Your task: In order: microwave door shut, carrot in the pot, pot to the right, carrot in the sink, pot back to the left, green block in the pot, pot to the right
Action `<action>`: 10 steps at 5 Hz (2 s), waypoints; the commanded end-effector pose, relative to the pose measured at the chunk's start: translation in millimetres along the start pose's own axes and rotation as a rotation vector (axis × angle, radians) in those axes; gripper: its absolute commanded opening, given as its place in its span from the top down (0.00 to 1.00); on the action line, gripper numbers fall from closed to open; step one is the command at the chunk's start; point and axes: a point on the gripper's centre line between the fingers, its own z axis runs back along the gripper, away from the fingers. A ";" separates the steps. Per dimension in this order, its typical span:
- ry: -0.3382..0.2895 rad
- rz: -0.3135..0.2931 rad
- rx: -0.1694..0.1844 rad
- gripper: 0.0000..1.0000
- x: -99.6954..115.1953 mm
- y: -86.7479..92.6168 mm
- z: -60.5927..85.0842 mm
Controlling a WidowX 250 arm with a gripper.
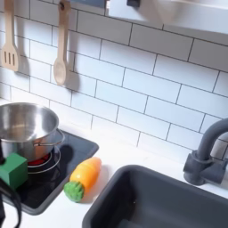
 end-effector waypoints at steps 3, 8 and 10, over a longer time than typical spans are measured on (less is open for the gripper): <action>-0.011 0.149 0.061 0.00 39.0 49.0 -18.7; -0.213 0.227 0.147 1.00 144.4 113.2 17.3; -0.330 0.241 0.179 1.00 186.6 129.3 42.1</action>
